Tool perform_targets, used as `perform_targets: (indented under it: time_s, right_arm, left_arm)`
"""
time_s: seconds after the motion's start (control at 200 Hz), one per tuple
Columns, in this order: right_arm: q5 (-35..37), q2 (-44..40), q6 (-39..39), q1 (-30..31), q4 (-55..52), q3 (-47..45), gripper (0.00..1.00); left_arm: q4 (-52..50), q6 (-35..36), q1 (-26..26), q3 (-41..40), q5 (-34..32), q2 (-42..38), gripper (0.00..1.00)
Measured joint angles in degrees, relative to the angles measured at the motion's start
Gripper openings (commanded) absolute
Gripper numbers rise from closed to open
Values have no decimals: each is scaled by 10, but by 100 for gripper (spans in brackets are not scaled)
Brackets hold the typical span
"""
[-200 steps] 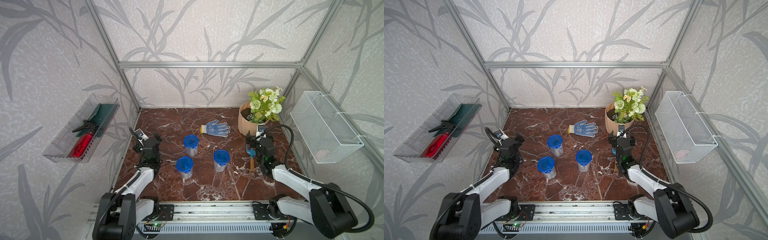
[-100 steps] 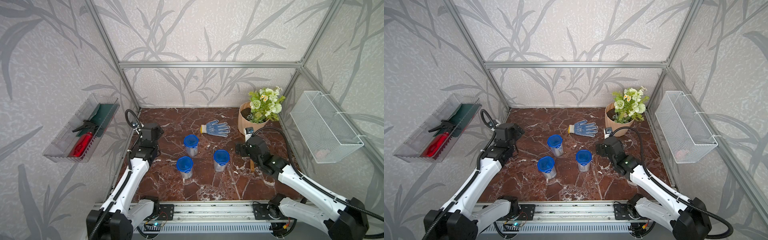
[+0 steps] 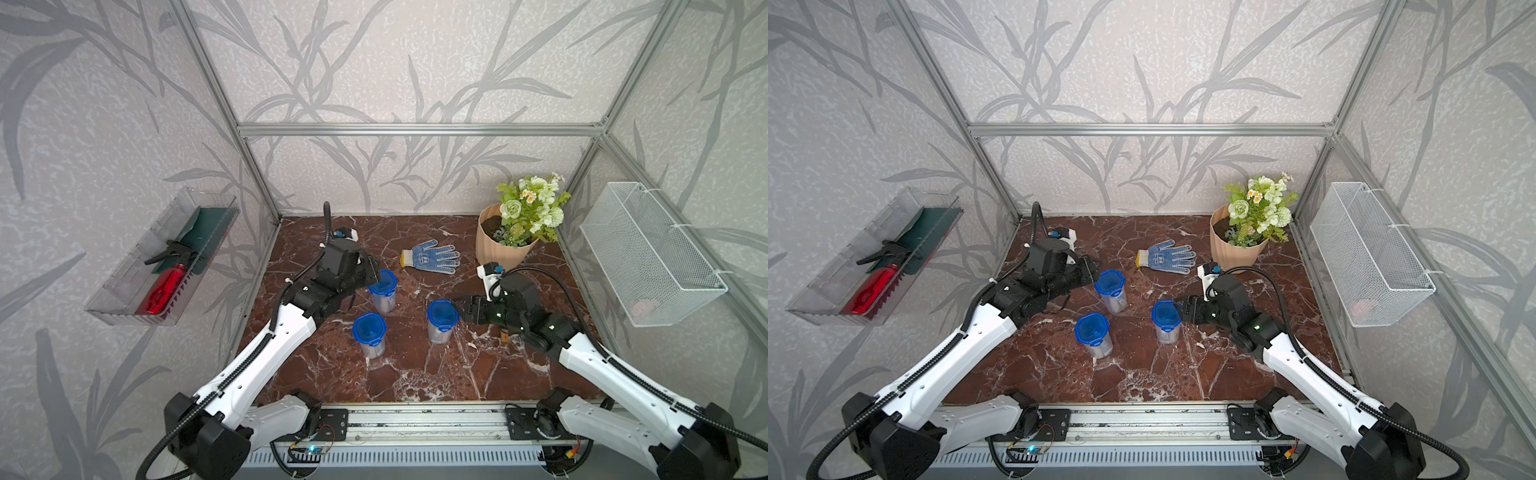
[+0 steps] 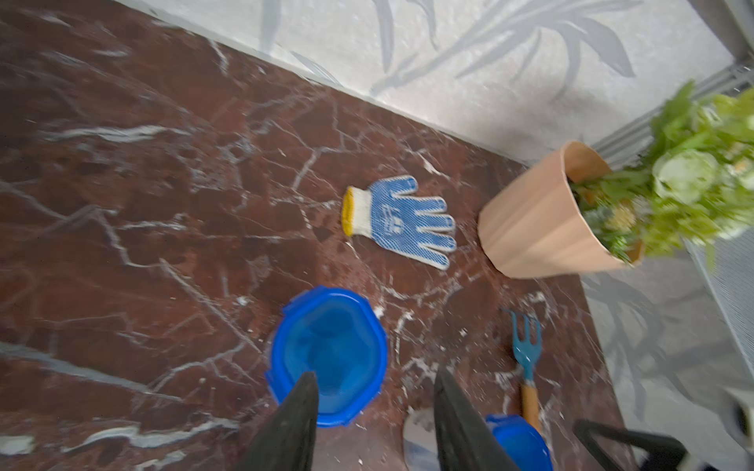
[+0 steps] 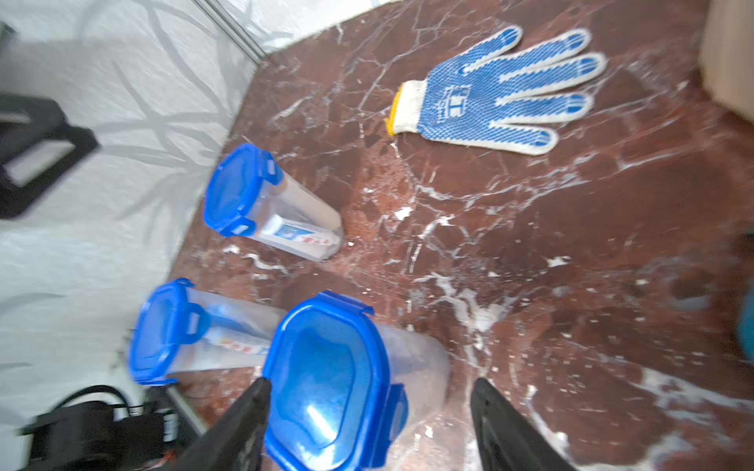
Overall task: Take out toiletry kits
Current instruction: Unfasten the latch on the container.
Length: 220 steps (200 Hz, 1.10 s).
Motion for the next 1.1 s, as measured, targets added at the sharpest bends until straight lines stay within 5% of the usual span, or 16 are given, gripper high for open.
perform_targets:
  time_s: [0.32,0.48,0.75,0.905,1.1]
  right_arm:
    - [-195,3,153,-92,163,-103,68]
    - [-258,38,207,-115,258,-133,68]
    - [-303,64,247,-135,316,-153,67]
    - [-318,81,263,-138,350,-156,67]
    - [-335,129,309,-138,423,-183,67]
  left_arm:
    - [14,-20,-92,0,101,61,19]
    - [15,-22,-120,0,125,86,18]
    - [30,-28,-155,29,167,141,16]
    - [45,-37,-169,41,186,171,0]
    - [49,-46,-179,43,204,211,0]
